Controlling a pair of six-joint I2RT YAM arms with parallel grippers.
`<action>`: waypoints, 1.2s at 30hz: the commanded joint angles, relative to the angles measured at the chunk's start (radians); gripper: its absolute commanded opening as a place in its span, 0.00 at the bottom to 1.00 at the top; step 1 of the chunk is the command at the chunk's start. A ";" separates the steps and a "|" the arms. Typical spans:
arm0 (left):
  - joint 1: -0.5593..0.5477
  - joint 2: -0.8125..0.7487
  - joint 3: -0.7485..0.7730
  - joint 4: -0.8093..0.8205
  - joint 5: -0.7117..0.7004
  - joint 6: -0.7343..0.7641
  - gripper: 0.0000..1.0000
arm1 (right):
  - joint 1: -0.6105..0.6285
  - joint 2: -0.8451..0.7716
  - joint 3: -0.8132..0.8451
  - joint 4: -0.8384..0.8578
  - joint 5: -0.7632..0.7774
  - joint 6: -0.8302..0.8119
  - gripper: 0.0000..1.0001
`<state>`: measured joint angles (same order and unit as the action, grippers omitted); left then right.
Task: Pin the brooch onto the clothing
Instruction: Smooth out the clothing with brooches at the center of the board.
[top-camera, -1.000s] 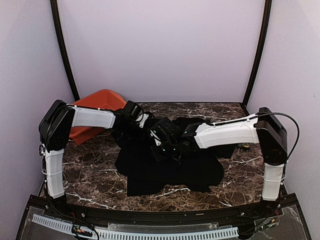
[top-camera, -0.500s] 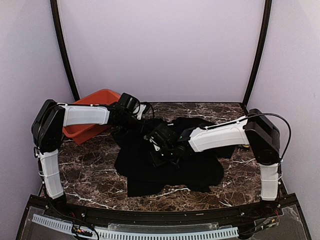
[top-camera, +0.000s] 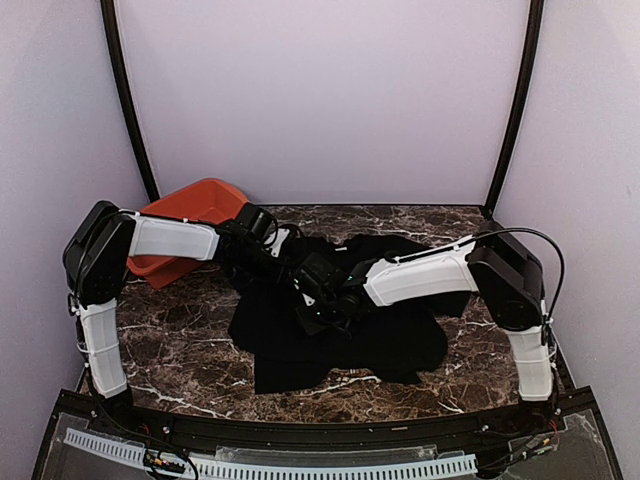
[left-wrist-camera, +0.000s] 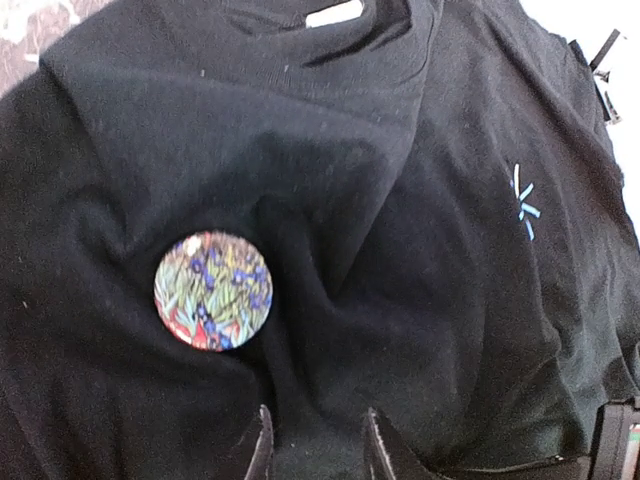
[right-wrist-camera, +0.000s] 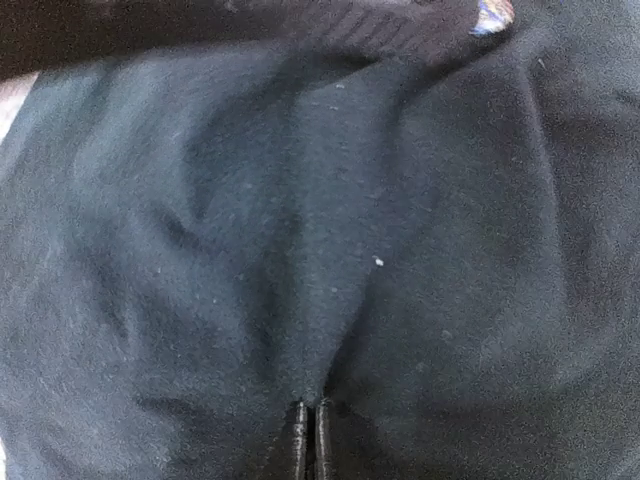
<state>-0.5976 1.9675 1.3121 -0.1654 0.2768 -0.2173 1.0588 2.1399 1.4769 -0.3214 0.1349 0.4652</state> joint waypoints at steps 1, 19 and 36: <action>0.004 -0.021 -0.021 0.017 0.021 -0.010 0.30 | 0.006 0.034 0.007 -0.052 -0.002 0.015 0.00; -0.010 -0.045 -0.047 0.025 0.122 -0.039 0.99 | 0.007 -0.216 -0.191 0.151 0.080 -0.096 0.00; -0.023 -0.023 -0.040 0.063 0.271 -0.078 0.99 | 0.007 -0.246 -0.207 0.192 0.098 -0.136 0.00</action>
<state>-0.6136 1.9671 1.2800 -0.1127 0.4950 -0.2886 1.0595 1.9347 1.2850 -0.1589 0.2062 0.3439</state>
